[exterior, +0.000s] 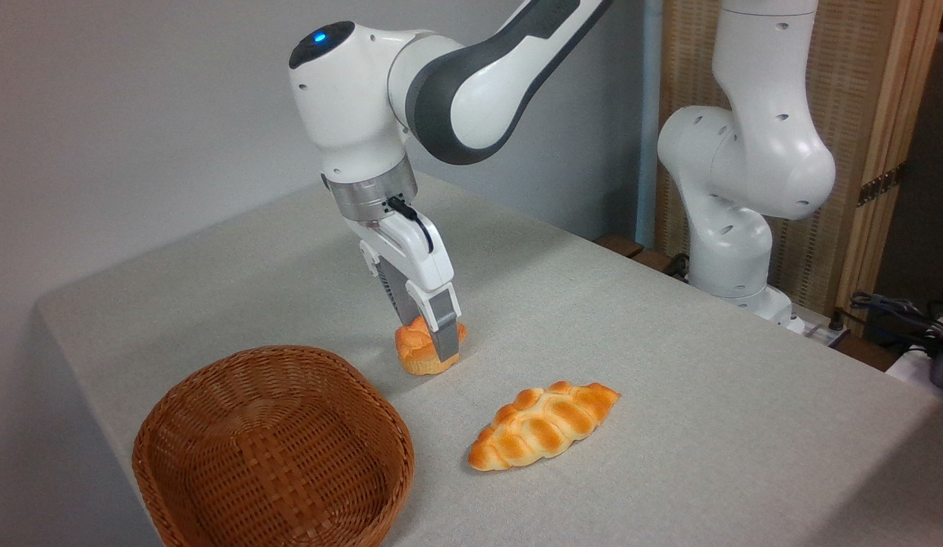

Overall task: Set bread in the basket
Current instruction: 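Lower the open gripper down onto the small round orange bun, then close the gripper fingers around the small orange bun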

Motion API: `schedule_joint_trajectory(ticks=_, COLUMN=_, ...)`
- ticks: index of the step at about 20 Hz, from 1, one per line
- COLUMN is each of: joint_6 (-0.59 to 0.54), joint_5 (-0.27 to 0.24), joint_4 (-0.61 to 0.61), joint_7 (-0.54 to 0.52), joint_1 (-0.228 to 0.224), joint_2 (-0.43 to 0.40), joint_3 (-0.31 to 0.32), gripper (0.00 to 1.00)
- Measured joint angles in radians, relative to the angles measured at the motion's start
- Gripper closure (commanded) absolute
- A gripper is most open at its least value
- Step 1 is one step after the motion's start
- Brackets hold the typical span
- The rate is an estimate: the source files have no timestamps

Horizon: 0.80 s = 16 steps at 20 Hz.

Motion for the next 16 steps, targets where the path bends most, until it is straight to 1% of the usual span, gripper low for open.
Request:
schedule_joint_trajectory(ticks=1, joint_6=0.0, joint_5=0.0, joint_4=-0.001, joint_7=0.0, joint_1=0.0, joint_2=0.0, joint_3=0.0, gripper=0.37)
schedule_joint_trajectory(ticks=3, joint_6=0.0, joint_5=0.0, joint_4=-0.003, joint_7=0.0, joint_1=0.0, joint_2=0.0, joint_3=0.0, gripper=0.5)
schedule_joint_trajectory(ticks=12, joint_6=0.0, joint_5=0.002, joint_4=-0.005, joint_7=0.0, joint_1=0.0, joint_2=0.001, joint_3=0.0, gripper=0.5)
schedule_joint_trajectory(ticks=14, joint_6=0.0, joint_5=0.002, joint_4=-0.005, joint_7=0.0, joint_1=0.0, joint_2=0.003, joint_3=0.0, gripper=0.54)
schedule_joint_trajectory(ticks=16, joint_6=0.0, joint_5=0.002, joint_4=-0.005, joint_7=0.0, joint_1=0.0, joint_2=0.005, joint_3=0.0, gripper=0.54)
